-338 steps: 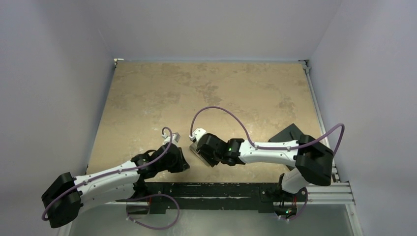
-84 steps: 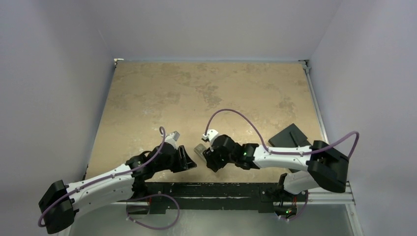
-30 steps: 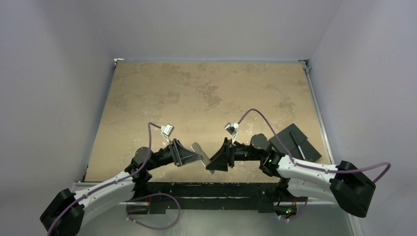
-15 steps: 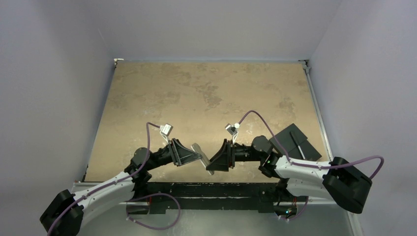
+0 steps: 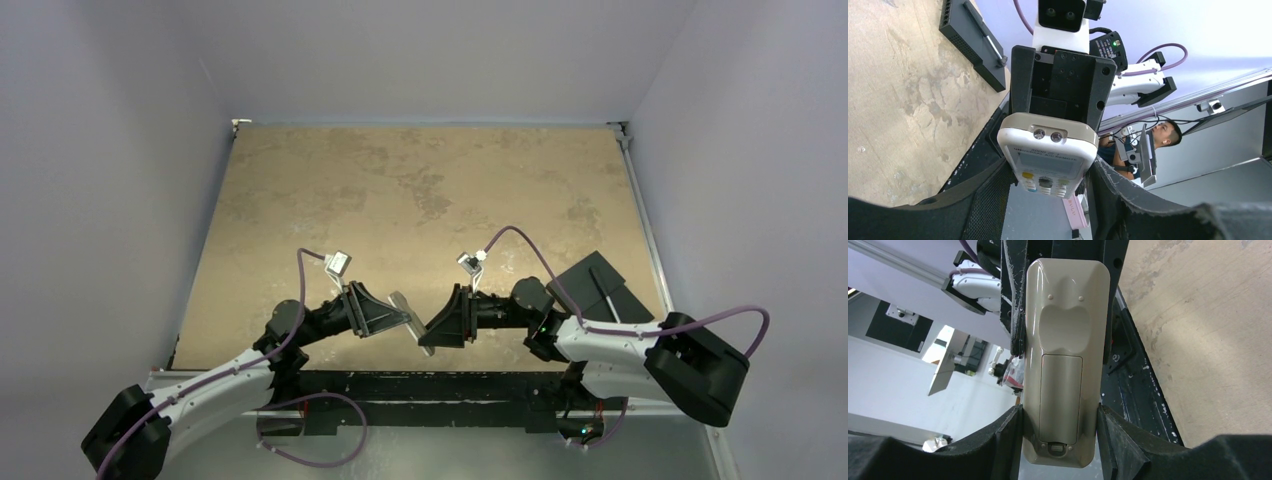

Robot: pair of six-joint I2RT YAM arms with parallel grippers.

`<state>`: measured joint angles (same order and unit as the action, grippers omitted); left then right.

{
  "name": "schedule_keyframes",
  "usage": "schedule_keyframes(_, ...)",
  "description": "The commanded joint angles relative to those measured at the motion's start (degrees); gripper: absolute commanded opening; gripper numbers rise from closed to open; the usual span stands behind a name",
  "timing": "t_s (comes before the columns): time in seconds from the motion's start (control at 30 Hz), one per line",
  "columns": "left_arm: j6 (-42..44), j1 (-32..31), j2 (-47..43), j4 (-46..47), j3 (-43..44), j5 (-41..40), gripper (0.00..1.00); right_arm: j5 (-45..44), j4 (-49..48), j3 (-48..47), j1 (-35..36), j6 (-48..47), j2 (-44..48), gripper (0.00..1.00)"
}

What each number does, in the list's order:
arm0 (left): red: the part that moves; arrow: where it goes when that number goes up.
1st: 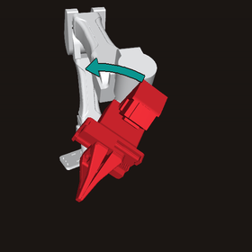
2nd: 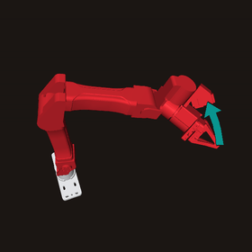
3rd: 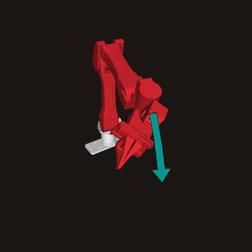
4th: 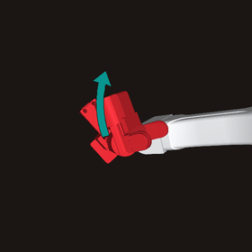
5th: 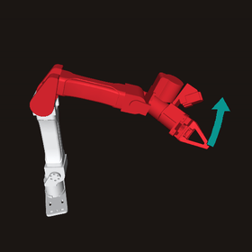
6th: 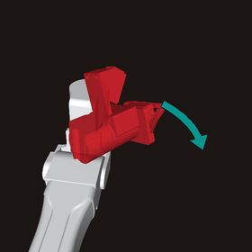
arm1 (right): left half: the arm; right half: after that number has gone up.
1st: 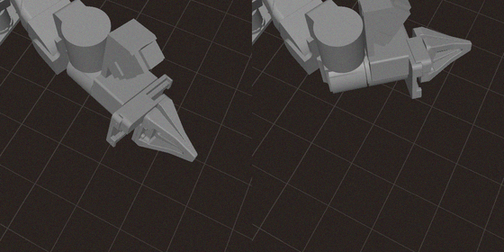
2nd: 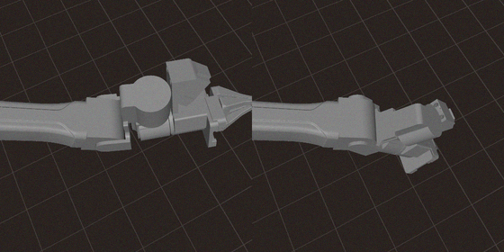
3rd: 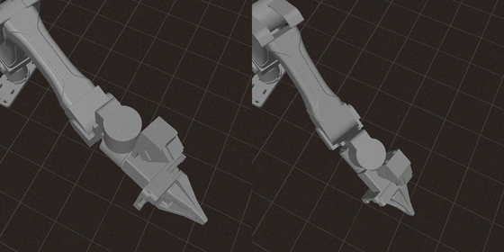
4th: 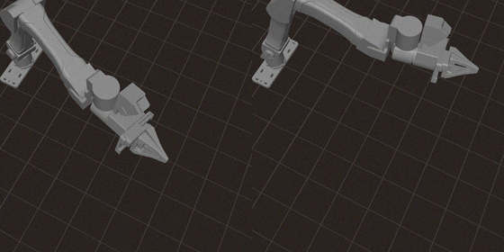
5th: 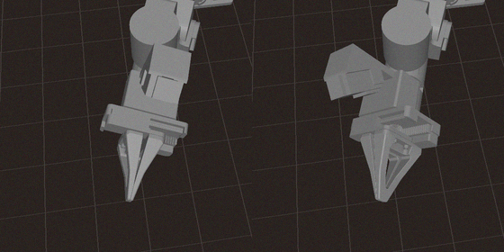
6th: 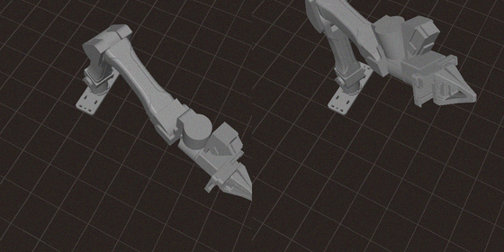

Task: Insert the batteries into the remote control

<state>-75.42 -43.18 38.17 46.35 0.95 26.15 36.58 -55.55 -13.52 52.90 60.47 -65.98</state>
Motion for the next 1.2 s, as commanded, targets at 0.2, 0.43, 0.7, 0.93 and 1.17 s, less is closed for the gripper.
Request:
schedule_keyframes(0.2,1.5,0.2,1.0,5.6,1.3,0.3,0.17,-0.9,-5.2,0.6,-0.1,0.4,-0.1,0.29)
schedule_keyframes(0.43,1.1,0.2,1.2,5.3,1.5,-0.5,0.00,-0.5,-0.2,-0.5,-0.1,-2.7,1.2,0.35)
schedule_keyframes(0.7,2.8,0.2,0.5,1.6,3.2,-1.5,0.00,-1.4,9.0,-2.3,-0.2,-7.6,4.8,0.52)
schedule_keyframes(0.93,3.4,0.2,1.6,1.1,3.9,-1.7,0.00,-1.9,13.0,-3.0,-0.6,-10.0,6.9,0.63)
schedule_keyframes(1.17,3.8,0.2,2.8,1.1,4.5,-1.9,0.00,-1.9,15.9,-3.6,-0.9,-11.9,8.2,0.80)
